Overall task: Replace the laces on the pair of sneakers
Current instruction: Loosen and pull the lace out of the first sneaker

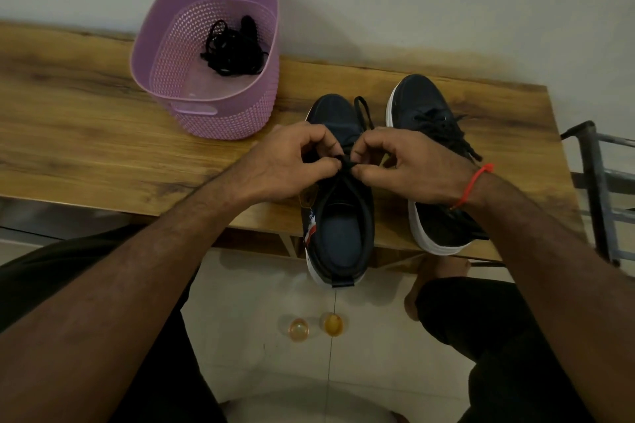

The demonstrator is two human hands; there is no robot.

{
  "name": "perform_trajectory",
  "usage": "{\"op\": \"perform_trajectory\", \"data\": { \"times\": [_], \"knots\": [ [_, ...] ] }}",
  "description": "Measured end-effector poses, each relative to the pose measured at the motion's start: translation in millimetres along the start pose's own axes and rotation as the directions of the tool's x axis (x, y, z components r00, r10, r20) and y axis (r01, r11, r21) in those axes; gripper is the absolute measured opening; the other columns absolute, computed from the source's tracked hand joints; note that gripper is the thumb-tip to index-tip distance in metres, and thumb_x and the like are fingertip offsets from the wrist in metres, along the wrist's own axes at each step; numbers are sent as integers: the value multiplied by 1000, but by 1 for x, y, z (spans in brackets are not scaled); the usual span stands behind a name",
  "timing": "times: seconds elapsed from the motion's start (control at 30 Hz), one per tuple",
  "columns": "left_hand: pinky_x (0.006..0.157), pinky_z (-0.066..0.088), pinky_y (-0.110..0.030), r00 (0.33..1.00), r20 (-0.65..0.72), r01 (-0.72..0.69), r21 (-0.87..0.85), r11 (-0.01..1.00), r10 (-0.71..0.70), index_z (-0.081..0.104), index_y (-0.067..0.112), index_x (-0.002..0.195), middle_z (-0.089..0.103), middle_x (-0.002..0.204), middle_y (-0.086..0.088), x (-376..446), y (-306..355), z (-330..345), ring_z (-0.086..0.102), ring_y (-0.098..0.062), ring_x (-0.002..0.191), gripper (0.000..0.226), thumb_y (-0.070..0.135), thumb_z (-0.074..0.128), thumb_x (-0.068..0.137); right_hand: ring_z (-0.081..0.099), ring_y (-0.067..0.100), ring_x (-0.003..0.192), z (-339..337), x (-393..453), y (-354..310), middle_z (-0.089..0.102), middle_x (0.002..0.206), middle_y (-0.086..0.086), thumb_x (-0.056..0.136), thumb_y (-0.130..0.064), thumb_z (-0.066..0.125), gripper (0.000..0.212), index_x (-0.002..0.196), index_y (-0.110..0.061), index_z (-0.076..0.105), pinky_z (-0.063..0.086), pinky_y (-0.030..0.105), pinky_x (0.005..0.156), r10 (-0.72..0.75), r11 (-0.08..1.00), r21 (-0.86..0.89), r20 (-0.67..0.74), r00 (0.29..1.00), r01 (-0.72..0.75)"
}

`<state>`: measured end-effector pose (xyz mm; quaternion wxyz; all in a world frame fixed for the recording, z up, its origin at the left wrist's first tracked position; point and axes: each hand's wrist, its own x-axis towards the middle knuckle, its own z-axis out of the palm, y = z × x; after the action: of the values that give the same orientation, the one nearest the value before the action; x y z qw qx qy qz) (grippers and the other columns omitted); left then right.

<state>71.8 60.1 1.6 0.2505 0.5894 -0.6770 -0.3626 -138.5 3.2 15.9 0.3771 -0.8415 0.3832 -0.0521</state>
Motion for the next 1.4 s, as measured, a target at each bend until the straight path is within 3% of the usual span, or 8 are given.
{"op": "perform_trajectory", "data": {
  "times": [0.23, 0.47, 0.67, 0.8, 1.07, 1.17, 1.23, 1.4],
  "knots": [
    [61, 44, -5, 975, 72, 222, -391, 893, -211, 72, 31, 85, 69, 81, 19, -4, 9, -3, 62, 9, 76, 16, 27, 62, 97, 58, 10, 84, -4, 2, -5, 66, 85, -5, 89, -18, 61, 8, 84, -19, 67, 48, 30, 79, 126, 856, 502, 31, 992, -124],
    [80, 32, -39, 960, 161, 277, -656, 702, -228, 59, 28, 73, 53, 96, 1, -8, 18, -9, 43, -16, 86, 22, 44, 46, 83, 53, 15, 76, -19, -6, -8, 59, 77, -2, 77, -31, 51, 18, 62, -21, 51, 38, 36, 73, 178, 378, 917, 64, 982, -128],
    [66, 34, -31, 979, 112, 157, -945, 287, -170, 61, 23, 78, 59, 93, 3, -7, 17, -30, 44, -12, 74, 36, 53, 45, 88, 54, 21, 74, -38, -8, -3, 49, 77, 0, 86, -42, 54, 31, 65, -21, 46, 42, 35, 72, 260, -45, 998, -27, 965, 40],
    [68, 34, -30, 984, -12, 10, -993, 121, -175, 61, 23, 100, 62, 103, 5, -8, 15, -40, 45, -10, 77, 38, 51, 37, 93, 57, 23, 84, -48, -11, 6, 55, 79, -1, 89, -41, 52, 27, 71, -20, 53, 47, 37, 82, 427, -157, 960, -147, 892, 233],
    [59, 48, -30, 934, -157, 34, -854, 518, -321, 43, 21, 140, 72, 123, -2, -4, 16, -37, 53, -11, 62, 50, 51, 45, 100, 61, 25, 87, -50, 1, 12, 63, 107, 9, 95, -28, 58, 15, 105, -16, 59, 54, 34, 75, 597, 416, 909, -257, 760, -20],
    [52, 52, -28, 893, -331, 194, -326, 925, -304, 42, 25, 143, 75, 97, 3, -7, 7, -30, 61, -7, 53, 52, 47, 59, 98, 62, 24, 84, -40, 2, 15, 65, 92, 9, 94, -30, 61, 14, 92, -19, 70, 50, 34, 76, 438, 888, 366, -494, 751, -277],
    [57, 45, -14, 888, -445, 191, 123, 974, -118, 43, 25, 138, 68, 95, 8, -12, 2, -22, 63, -4, 63, 51, 43, 65, 95, 59, 26, 102, -35, 1, 17, 62, 107, 11, 92, -31, 62, 24, 107, -15, 69, 46, 34, 94, 246, 936, -47, -626, 740, -350],
    [78, 46, -21, 925, -371, 47, 326, 944, 82, 64, 26, 121, 51, 125, 1, -11, 4, -17, 52, -4, 94, 34, 40, 70, 91, 48, 5, 98, -25, -4, 0, 55, 99, -9, 93, -27, 64, 12, 102, -20, 69, 40, 25, 85, -88, 985, -170, -396, 914, 21]
  ]
}}
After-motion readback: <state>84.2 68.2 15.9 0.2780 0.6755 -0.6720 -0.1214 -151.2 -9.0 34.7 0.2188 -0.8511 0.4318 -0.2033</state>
